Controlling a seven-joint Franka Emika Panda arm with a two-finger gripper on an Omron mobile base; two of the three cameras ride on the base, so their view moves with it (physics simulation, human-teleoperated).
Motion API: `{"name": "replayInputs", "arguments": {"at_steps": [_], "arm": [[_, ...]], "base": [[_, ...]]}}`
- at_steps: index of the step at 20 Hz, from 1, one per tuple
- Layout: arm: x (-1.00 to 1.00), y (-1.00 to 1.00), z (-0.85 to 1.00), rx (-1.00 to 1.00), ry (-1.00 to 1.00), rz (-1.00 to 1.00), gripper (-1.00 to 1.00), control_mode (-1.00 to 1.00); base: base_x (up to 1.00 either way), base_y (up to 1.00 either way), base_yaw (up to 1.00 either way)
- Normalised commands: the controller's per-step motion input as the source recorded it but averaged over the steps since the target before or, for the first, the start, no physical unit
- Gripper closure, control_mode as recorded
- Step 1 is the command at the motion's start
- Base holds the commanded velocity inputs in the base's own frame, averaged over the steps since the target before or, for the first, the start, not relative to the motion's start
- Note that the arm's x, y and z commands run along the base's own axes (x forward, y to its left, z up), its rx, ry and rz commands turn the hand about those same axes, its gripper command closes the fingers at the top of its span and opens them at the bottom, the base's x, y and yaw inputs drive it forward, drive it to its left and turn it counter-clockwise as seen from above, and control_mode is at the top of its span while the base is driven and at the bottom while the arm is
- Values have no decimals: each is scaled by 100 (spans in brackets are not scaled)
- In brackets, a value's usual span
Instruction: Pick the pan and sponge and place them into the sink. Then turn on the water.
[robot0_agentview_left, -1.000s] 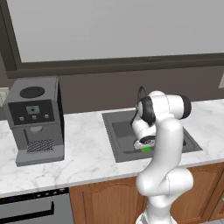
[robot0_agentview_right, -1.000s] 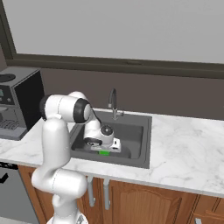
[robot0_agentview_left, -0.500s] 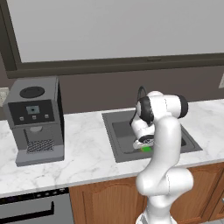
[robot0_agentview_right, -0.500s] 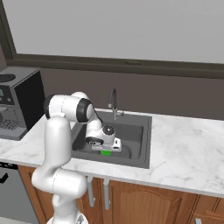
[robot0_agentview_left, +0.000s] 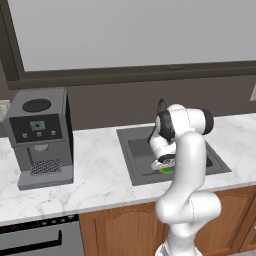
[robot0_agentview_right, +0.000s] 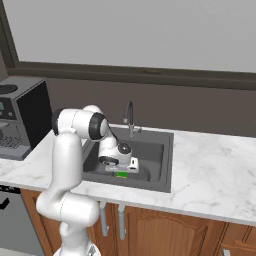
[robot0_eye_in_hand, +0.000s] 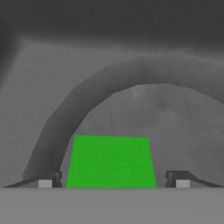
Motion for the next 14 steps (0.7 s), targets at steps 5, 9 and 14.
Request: {"name": "replayInputs", "arguments": {"at_steps": [5, 9, 14], "arm": [[0, 0, 14, 0, 0, 0, -100, -100], [0, 0, 20, 0, -1, 0, -100, -100], [-1, 1, 25, 0, -6, 0, -100, -100]], "base": [[0, 0, 0], [0, 0, 0], [0, 0, 0]]}}
